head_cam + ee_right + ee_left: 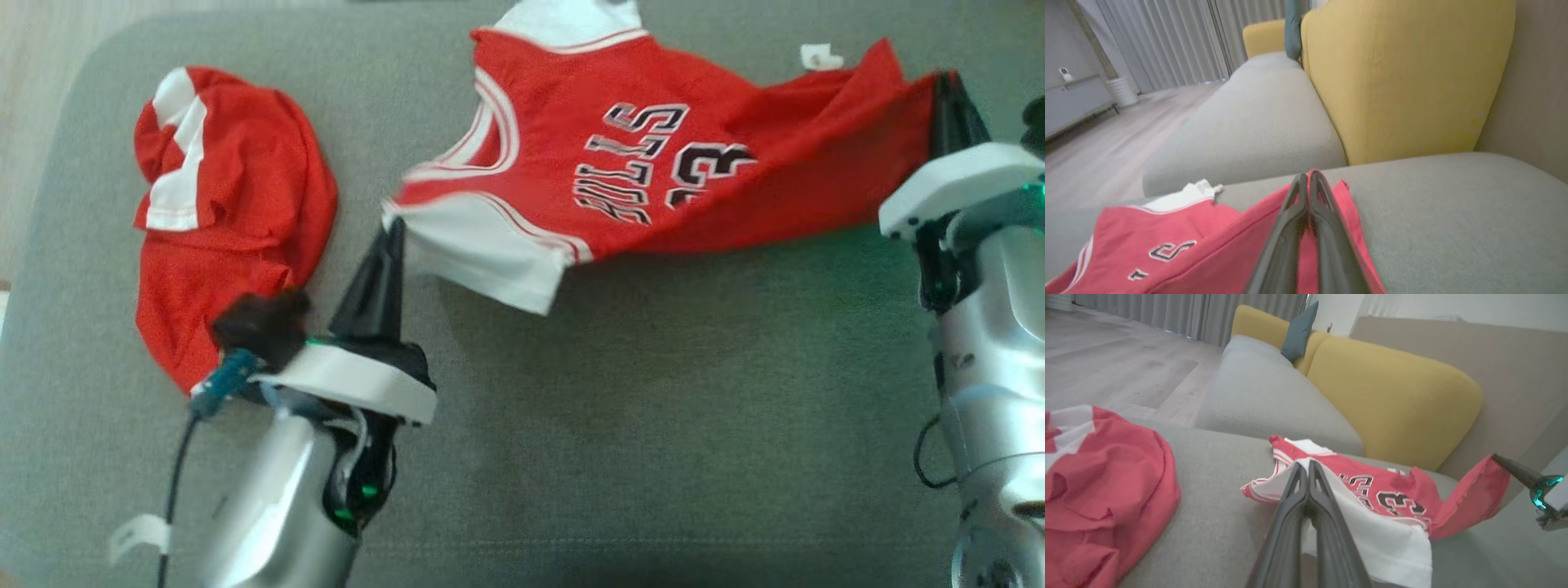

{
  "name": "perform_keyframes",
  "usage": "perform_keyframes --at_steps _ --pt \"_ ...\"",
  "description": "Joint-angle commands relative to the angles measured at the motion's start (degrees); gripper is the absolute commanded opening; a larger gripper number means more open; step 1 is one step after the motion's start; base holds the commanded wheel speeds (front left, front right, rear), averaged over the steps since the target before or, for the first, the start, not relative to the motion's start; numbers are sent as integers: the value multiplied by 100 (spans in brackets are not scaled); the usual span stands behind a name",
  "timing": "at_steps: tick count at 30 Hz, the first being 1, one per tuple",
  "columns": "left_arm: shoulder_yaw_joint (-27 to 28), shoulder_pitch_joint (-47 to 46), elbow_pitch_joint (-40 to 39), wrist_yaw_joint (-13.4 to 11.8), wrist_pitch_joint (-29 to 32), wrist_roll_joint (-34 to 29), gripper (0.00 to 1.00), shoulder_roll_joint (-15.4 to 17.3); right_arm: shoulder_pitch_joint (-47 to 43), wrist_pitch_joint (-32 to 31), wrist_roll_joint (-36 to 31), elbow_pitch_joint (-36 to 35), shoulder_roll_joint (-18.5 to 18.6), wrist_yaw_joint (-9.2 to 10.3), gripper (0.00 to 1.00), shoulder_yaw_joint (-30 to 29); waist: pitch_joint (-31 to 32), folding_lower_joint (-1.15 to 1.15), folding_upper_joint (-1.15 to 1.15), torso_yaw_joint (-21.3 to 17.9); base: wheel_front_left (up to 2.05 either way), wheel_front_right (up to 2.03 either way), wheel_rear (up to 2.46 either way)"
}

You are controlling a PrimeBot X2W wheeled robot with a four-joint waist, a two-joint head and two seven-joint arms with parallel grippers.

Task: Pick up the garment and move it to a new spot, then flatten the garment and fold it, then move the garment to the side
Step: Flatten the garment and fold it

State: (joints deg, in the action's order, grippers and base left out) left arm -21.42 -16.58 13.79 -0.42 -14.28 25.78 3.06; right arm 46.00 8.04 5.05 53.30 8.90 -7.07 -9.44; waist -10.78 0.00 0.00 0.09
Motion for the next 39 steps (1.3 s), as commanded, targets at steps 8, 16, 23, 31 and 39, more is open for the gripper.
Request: perform_keyframes --at_steps 8,16,23,31,39 --pt "716 -587 -1141 36 82 408 0 206 -411 89 1082 -1718 146 -42 0 975 691 0 0 -322 0 0 0" --pt "1095 -1249 -1893 -114 613 723 0 391 -714 -371 1616 -3341 371 -42 0 1035 1110 0 0 -452 0 0 0" --pt "1262 -1743 -2427 -276 919 788 0 499 -889 -657 1379 -4577 235 -42 0 652 1284 0 0 -430 0 0 0" --pt "1425 -2002 -3231 -542 1469 841 0 705 -1182 -1452 774 -6025 -209 -42 0 179 1214 0 0 -415 0 0 0" --pt "1276 -2746 -2692 -184 1879 650 0 1235 -621 -1908 533 -5899 -347 -42 0 260 622 0 0 -528 0 0 0"
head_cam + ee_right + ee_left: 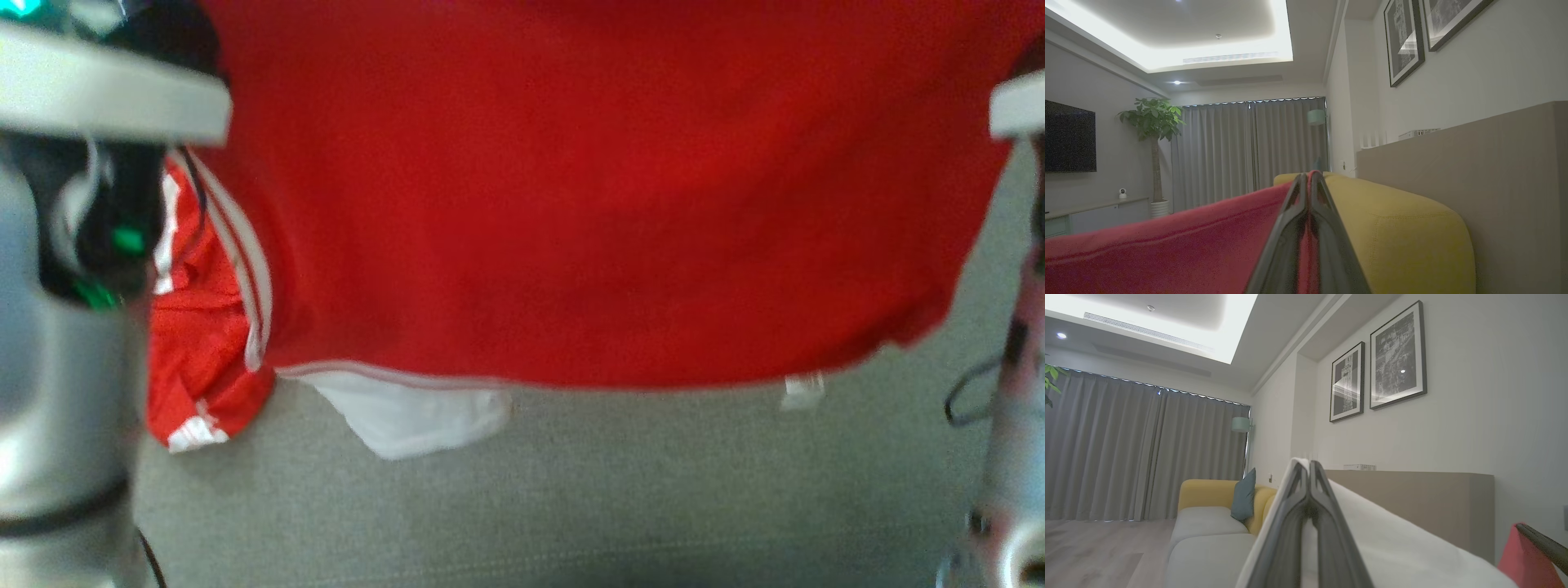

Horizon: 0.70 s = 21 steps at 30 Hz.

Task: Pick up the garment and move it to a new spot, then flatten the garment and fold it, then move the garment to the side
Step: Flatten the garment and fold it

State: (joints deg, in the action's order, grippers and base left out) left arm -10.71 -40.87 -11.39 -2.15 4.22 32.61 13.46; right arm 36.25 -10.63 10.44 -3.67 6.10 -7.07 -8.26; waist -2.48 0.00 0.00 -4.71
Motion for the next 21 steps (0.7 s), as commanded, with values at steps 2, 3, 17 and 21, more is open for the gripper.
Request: perform_keyframes --at_steps 2,3,17,21 --pt "120 -696 288 196 79 -54 0 305 766 -35 -42 179 -31 -42 0 238 -504 0 0 -70 0 0 0" --pt "67 -916 551 305 79 -92 0 356 1010 6 -93 415 27 -42 0 300 -661 0 0 -78 0 0 0" --pt "24 -4403 4192 731 -1792 -667 0 62 4614 2410 -974 4372 368 -42 0 432 -1967 0 0 18 0 0 0" --pt "-73 -4321 4613 832 -1898 -706 0 -88 4619 2537 -937 4974 301 -42 0 502 -2138 0 0 70 0 0 0"
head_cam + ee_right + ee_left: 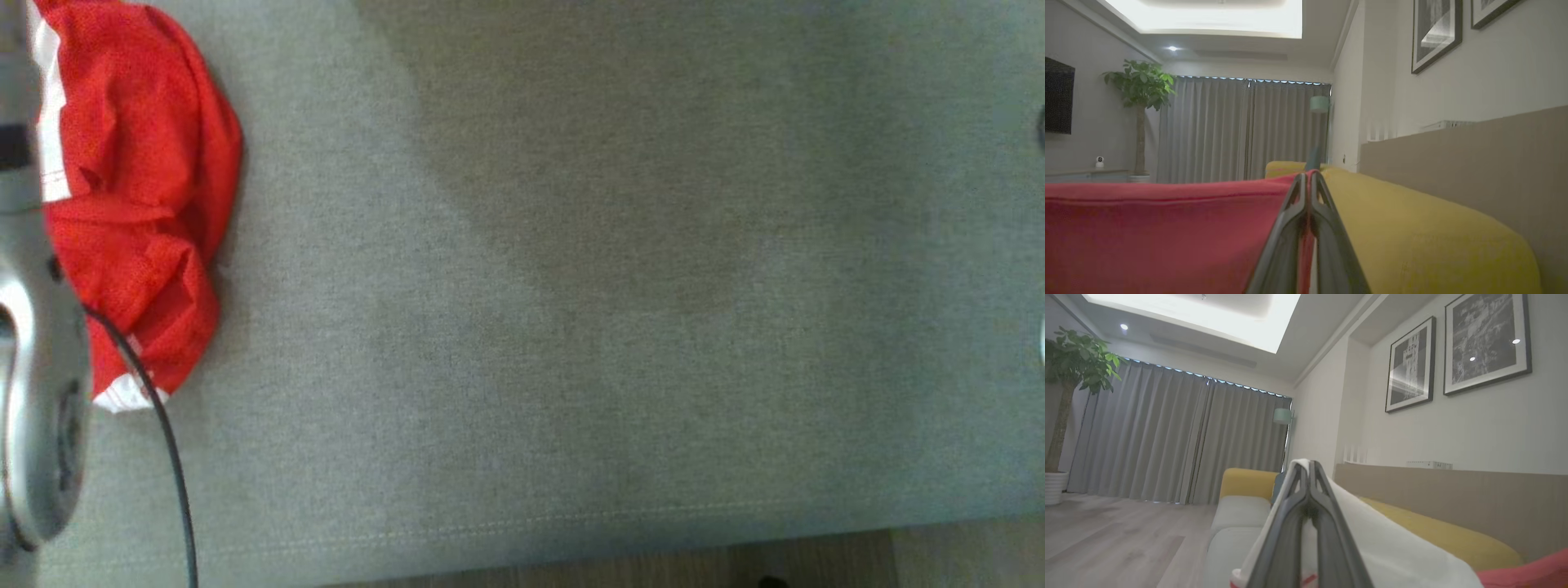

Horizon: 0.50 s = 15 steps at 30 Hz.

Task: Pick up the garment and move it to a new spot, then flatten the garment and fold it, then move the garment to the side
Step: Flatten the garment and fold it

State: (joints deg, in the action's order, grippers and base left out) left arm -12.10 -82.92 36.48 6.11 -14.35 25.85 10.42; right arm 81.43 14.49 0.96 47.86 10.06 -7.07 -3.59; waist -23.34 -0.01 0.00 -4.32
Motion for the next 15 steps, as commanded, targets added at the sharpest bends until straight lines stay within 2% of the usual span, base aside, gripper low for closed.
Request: perform_keyframes --at_steps 1,7,11,15 --pt "47 -25 -95 26 -49 -26 0 176 38 36 26 -60 -103 -42 0 83 -92 1 0 46 0 0 0" --pt "-147 902 -32 116 -62 -99 0 49 -667 49 202 212 -169 -42 0 496 -244 1 0 107 0 0 0" --pt "-273 1711 -197 132 -63 -165 0 95 -1234 50 397 522 -101 -42 0 1084 -118 1 0 156 0 0 0" --pt "-588 2528 -444 135 -63 -67 0 261 -1658 43 888 855 53 -42 0 1634 191 1 0 194 0 0 0"
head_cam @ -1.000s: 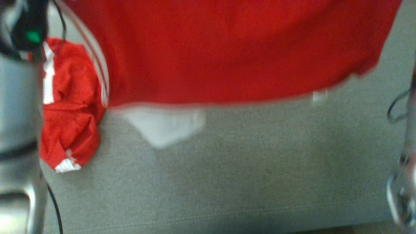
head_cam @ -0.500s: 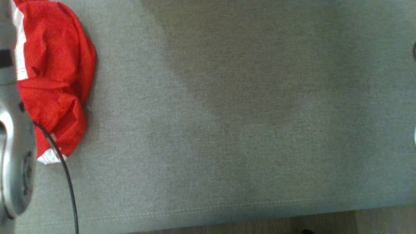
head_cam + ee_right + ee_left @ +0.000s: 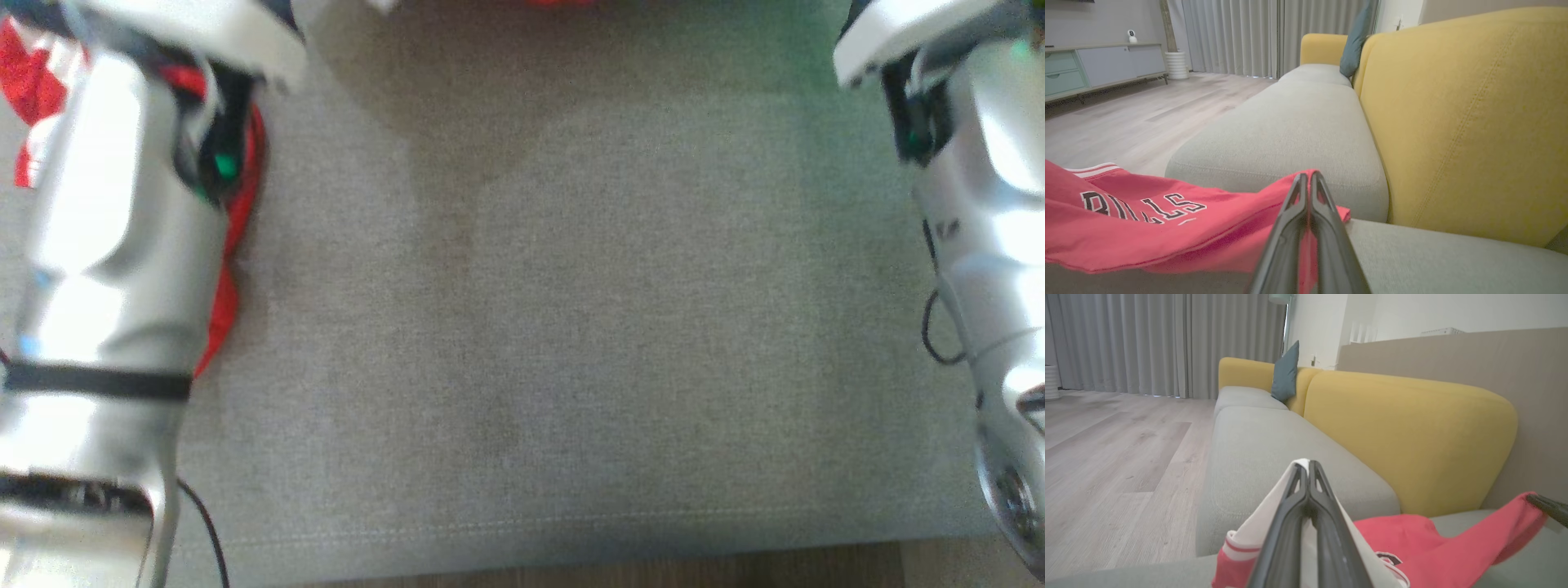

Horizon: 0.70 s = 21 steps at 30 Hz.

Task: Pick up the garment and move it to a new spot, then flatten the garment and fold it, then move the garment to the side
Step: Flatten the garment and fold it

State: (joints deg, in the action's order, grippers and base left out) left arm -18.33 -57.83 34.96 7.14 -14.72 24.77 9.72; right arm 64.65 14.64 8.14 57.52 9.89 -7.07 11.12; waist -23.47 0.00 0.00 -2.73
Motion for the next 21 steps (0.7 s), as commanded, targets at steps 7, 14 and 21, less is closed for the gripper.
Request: perform_keyframes --at_steps 7,14,21 --pt "-413 1067 -613 34 -28 309 0 744 -603 -416 1094 -94 481 -42 0 1169 743 0 0 129 0 0 0" --pt "-1021 2071 -913 34 -26 646 0 1270 -1392 -990 2086 -729 1245 -42 0 2217 1256 0 0 181 0 0 0" --pt "-1403 2802 -1339 35 175 962 0 1595 -2054 -1342 2673 -1256 1968 -42 0 2874 1566 0 0 251 0 0 0"
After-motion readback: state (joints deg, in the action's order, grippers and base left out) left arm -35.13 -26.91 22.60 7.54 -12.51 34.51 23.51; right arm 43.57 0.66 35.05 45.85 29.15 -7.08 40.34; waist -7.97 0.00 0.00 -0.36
